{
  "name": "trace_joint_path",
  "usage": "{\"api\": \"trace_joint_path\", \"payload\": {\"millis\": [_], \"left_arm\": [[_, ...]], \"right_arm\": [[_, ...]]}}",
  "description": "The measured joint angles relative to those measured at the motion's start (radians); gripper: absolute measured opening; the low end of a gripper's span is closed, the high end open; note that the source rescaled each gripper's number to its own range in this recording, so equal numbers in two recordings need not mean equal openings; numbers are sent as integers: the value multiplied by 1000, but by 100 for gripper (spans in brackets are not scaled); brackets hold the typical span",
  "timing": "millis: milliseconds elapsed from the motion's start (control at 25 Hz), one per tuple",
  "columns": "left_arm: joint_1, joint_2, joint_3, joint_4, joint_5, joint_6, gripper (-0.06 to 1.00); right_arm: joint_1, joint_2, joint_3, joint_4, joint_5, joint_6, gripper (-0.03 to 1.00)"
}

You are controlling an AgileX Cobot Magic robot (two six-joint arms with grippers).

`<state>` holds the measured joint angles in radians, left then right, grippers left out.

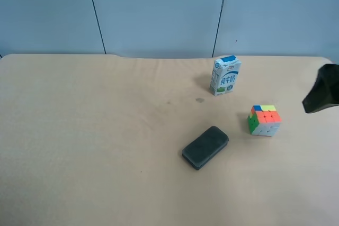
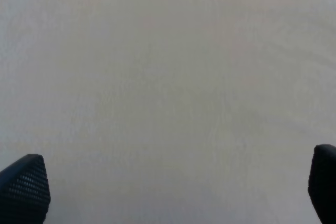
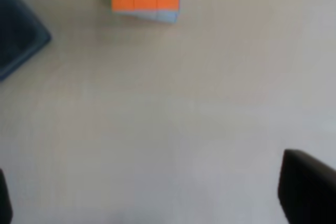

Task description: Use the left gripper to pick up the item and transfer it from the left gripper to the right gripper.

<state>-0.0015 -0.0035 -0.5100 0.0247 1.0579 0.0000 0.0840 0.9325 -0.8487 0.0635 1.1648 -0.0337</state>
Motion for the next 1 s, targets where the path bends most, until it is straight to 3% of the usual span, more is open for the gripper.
{"api": "trace_joint_path", "payload": {"millis": [320,440,720,1000], "left_arm": [[0,0,0,0,0,0,100],[0,0,0,0,0,0,100],[0,0,0,0,0,0,100],[0,0,0,0,0,0,100]], "right_arm": [[0,-408,7,-27,42,-11,100],[0,-538,78,-43,42,-11,100],[0,-821,279,-43,-98,-14,100],[0,-935,343,-36,-95,-19,100]]}}
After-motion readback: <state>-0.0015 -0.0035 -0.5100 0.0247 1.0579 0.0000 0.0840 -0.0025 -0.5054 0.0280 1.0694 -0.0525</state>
